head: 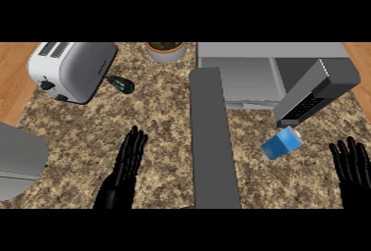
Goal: Pick up the milk, place it into the microwave and close the microwave
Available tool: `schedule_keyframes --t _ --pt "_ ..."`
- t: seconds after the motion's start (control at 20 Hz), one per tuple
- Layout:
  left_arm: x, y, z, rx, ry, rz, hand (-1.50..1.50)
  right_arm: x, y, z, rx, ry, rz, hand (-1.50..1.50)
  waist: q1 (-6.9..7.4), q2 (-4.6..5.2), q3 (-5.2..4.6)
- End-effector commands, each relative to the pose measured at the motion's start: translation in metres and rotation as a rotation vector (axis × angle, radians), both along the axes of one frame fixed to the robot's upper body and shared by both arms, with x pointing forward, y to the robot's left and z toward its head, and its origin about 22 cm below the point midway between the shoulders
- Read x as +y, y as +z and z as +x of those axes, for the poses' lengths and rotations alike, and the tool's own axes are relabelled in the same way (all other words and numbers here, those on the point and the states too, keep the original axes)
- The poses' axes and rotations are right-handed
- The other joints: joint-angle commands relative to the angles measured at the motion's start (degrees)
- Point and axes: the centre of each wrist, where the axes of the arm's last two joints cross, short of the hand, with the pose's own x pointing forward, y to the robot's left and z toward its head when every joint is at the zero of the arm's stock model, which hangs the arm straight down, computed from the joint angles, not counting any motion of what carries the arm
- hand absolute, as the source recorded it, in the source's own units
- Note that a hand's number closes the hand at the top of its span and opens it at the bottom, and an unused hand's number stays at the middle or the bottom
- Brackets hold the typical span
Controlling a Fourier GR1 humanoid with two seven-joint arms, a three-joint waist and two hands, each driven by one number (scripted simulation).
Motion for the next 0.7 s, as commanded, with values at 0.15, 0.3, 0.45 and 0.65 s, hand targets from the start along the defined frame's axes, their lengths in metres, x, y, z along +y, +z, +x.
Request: schedule_keyframes --t 0.15,0.3,0.45,0.65 --pt "0.022 -0.003 -0.007 0.011 -0.012 -0.011 -1.5 -0.009 -0.04 0.026 0.01 -0.021 -0.013 -1.5 0.12 0.02 -0.01" --pt "0.031 -0.012 -0.016 0.029 -0.01 -0.02 -1.5 0.001 -0.042 0.039 0.023 -0.049 -0.045 -1.5 0.14 0.01 -0.02" --pt "0.046 -0.025 -0.023 0.054 -0.015 -0.033 -1.5 -0.002 -0.054 0.039 0.049 -0.06 -0.08 -1.5 0.23 0.02 -0.02" --pt "0.051 -0.011 -0.009 0.035 -0.005 -0.024 -1.5 0.017 -0.072 0.078 0.043 -0.099 -0.106 -1.5 0.43 0.1 0.01"
